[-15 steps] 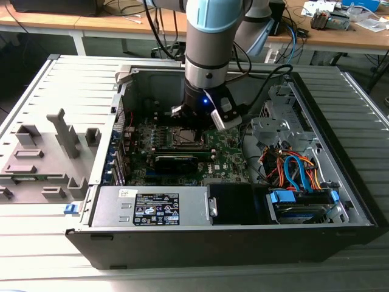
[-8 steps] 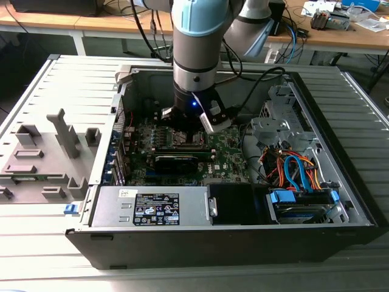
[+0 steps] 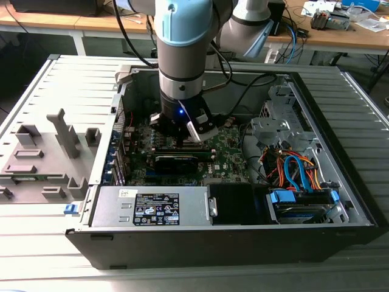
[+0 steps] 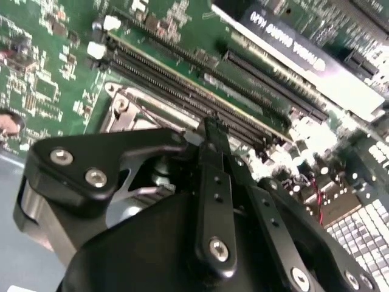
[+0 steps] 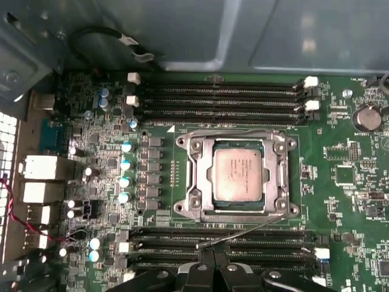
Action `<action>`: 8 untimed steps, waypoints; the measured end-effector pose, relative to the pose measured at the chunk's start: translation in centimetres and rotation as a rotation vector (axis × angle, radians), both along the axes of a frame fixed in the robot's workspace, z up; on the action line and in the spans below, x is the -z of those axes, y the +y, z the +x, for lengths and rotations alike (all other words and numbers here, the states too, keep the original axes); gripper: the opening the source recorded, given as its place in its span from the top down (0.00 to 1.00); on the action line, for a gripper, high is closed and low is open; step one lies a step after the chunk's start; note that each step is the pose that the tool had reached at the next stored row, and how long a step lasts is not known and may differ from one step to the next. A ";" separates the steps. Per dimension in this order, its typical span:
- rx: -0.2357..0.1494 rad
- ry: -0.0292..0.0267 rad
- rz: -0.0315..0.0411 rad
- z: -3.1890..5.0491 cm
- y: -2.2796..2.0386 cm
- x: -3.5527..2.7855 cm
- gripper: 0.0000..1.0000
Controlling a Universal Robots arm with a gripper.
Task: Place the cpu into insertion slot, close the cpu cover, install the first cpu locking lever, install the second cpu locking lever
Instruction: 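Install the second cpu locking lever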
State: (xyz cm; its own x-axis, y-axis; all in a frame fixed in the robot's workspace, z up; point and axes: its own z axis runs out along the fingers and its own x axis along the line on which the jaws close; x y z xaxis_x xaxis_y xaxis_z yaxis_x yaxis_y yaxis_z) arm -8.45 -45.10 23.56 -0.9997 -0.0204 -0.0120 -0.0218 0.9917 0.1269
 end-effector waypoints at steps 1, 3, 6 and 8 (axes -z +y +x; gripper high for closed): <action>0.000 0.0000 0.0099 0.00 -0.02 0.00 0.89; 0.000 -0.0001 0.0126 -0.01 -0.12 -0.02 0.89; 0.000 -0.0015 0.0128 -0.01 -0.20 -0.62 0.89; 0.000 -0.0027 0.0130 -0.04 -0.23 -0.96 0.89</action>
